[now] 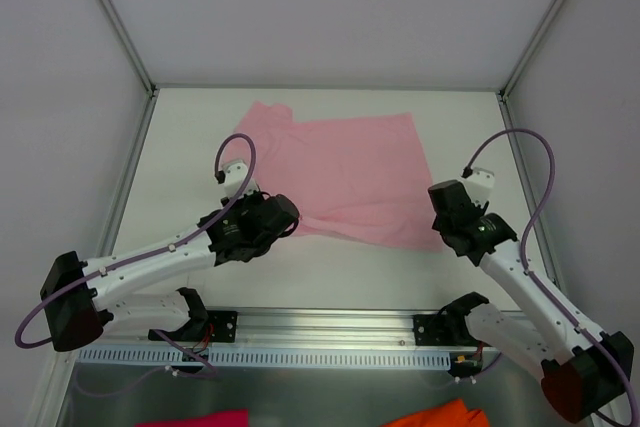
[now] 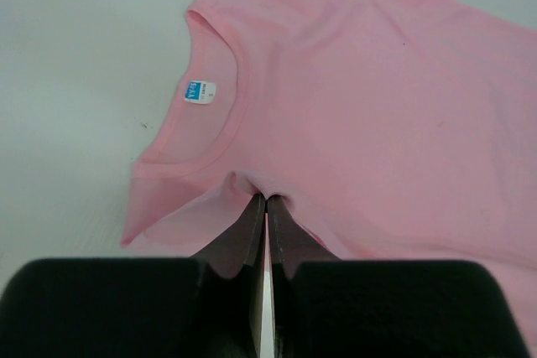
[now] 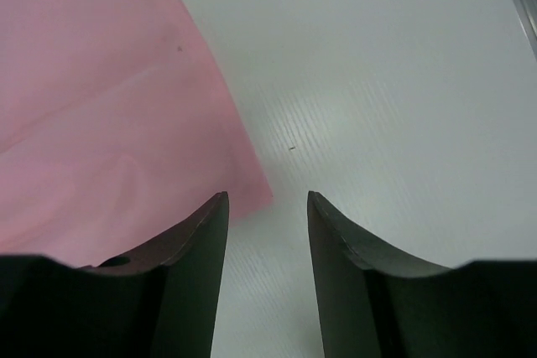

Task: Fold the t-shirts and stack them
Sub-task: Grap the side of the flattened tshirt closest away from the robot with both arms

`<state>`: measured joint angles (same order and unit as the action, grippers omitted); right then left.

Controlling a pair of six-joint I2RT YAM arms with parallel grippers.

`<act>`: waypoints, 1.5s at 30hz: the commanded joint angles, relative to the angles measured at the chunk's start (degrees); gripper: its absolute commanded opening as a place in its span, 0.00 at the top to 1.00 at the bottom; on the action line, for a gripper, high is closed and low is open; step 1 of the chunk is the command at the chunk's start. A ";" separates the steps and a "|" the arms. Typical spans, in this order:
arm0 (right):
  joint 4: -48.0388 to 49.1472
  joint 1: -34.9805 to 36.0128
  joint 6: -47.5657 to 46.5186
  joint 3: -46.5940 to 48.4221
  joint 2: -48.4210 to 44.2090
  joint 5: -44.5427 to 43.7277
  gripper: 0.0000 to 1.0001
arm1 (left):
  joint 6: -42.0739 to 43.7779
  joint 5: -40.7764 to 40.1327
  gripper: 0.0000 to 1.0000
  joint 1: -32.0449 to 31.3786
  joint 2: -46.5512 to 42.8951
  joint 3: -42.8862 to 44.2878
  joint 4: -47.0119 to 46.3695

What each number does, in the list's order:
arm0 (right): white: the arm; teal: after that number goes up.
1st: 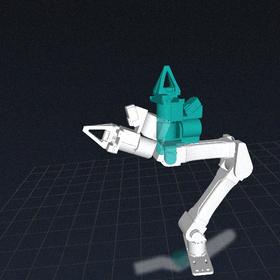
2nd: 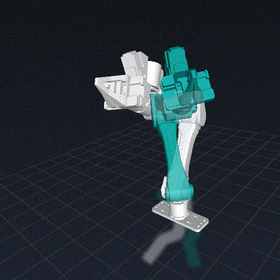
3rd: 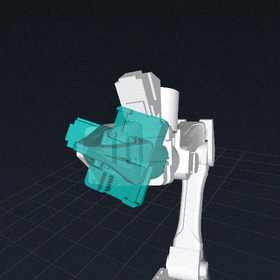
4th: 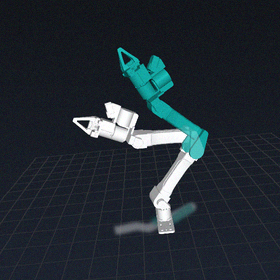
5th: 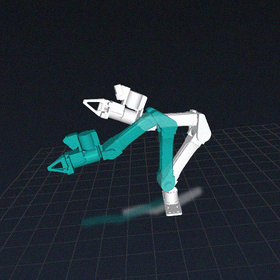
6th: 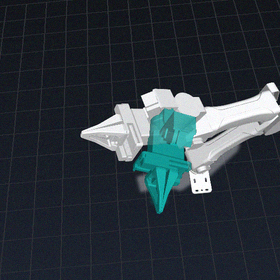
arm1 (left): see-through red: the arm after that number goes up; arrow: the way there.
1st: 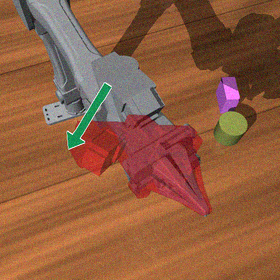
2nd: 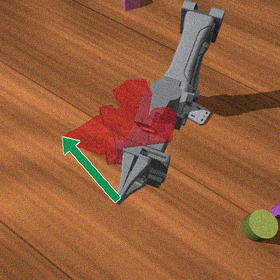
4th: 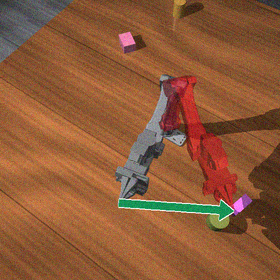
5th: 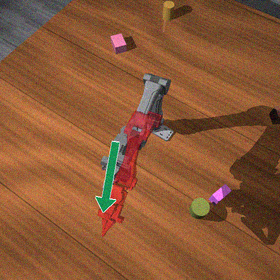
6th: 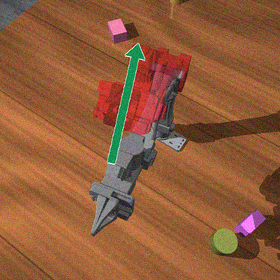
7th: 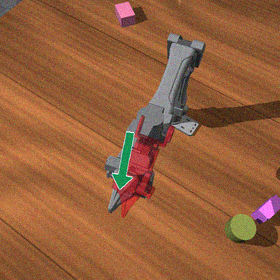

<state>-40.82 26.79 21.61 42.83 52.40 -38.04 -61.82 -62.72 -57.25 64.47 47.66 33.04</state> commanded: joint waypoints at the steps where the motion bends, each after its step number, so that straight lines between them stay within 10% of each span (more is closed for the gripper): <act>1: -2.77 1.25 1.68 -2.92 -5.80 1.30 0.53 | 4.16 0.75 1.00 0.56 -1.10 -0.99 -4.91; 11: -8.32 2.22 5.55 -6.79 -19.44 10.08 0.56 | 10.49 3.39 1.00 0.56 -2.77 -4.06 -14.05; 22: 4.25 2.22 8.98 -11.36 -9.52 18.26 0.57 | 12.95 3.83 1.00 0.56 -4.26 -5.47 -16.33; 45: 2.67 -0.33 11.18 -8.02 8.06 6.05 0.56 | 17.35 5.85 1.00 0.56 -4.17 -8.90 -23.72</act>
<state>-36.29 27.00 31.07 32.58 60.07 -27.49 -46.68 -56.95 -57.25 60.66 39.35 12.43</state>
